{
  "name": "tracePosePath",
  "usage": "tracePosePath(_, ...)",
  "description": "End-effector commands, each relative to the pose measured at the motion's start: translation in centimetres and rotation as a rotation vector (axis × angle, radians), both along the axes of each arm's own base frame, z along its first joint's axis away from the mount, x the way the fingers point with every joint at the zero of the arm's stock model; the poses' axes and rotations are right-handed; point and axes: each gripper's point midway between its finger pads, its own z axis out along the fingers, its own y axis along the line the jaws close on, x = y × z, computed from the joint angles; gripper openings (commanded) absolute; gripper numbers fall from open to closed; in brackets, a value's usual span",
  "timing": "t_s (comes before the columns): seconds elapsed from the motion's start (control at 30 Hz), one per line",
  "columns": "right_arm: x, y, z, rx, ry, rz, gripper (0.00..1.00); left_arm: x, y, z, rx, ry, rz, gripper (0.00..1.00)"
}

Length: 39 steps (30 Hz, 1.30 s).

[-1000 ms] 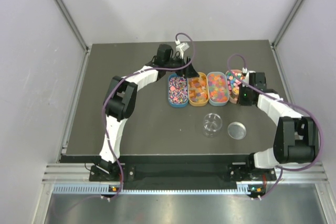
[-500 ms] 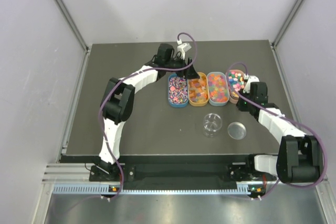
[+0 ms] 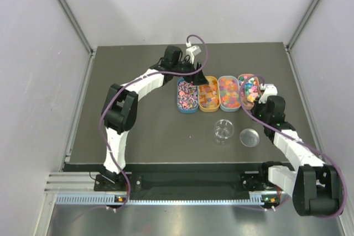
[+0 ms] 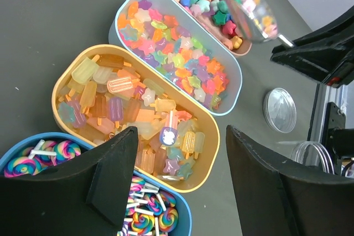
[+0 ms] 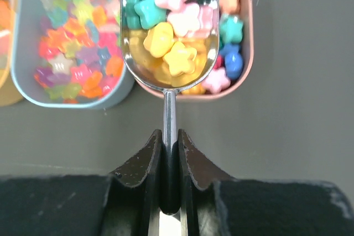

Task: Pack the candies
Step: Scoop the fake candies from the storage box, then place the fake candies in the packing bottle.

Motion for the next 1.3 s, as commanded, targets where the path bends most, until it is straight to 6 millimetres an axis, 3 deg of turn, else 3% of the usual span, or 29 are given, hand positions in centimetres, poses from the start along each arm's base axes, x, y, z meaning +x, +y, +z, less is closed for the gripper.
tracePosePath(0.0,2.0,-0.1,4.7,-0.026,-0.196,0.014,0.00,-0.4,0.3,3.8,-0.020,-0.110,-0.020,0.69)
tracePosePath(0.13,1.6,0.1,8.1,-0.050,-0.278,0.055,0.00,0.0,0.6,4.7,-0.002,-0.157,-0.005,0.69)
tracePosePath(0.17,1.2,0.3,8.2,-0.052,-0.259,0.069,0.00,0.0,0.9,4.9,0.015,-0.172,0.000,0.69)
tracePosePath(0.2,1.4,1.0,10.1,-0.047,-0.293,0.111,0.00,0.2,1.1,5.4,0.024,-0.194,0.006,0.70)
tracePosePath(0.27,0.4,1.4,10.8,-0.068,-0.272,0.163,0.00,0.5,1.9,5.8,0.069,-0.241,0.026,0.71)
tracePosePath(0.33,-0.2,2.1,13.4,-0.105,-0.329,0.244,0.00,1.2,2.8,6.6,0.102,-0.282,0.049,0.71)
tracePosePath(0.43,-1.8,3.0,15.0,-0.155,-0.335,0.354,0.00,2.0,4.6,7.1,0.125,-0.293,0.078,0.71)
tracePosePath(0.47,-2.9,3.5,14.2,-0.160,-0.284,0.405,0.00,2.2,5.0,7.2,0.128,-0.289,0.085,0.71)
tracePosePath(0.53,-4.3,4.7,15.3,-0.203,-0.296,0.540,0.00,2.5,6.1,7.8,0.132,-0.289,0.108,0.72)
tracePosePath(0.57,-5.7,5.1,14.2,-0.198,-0.239,0.591,0.00,2.7,6.5,8.0,0.133,-0.295,0.120,0.71)
tracePosePath(0.63,-7.2,5.7,14.7,-0.224,-0.253,0.678,0.00,2.7,7.2,8.3,0.136,-0.299,0.134,0.72)
tracePosePath(0.77,-10.2,6.2,12.5,-0.241,-0.193,0.776,0.00,2.6,8.5,7.9,0.150,-0.291,0.154,0.72)
tracePosePath(1.07,-14.5,6.3,10.2,-0.391,-0.155,1.031,0.00,2.2,9.8,7.8,0.168,-0.295,0.169,0.72)
tracePosePath(1.27,-15.8,5.8,8.9,-0.455,-0.115,1.120,0.00,2.2,9.9,7.9,0.170,-0.298,0.175,0.72)
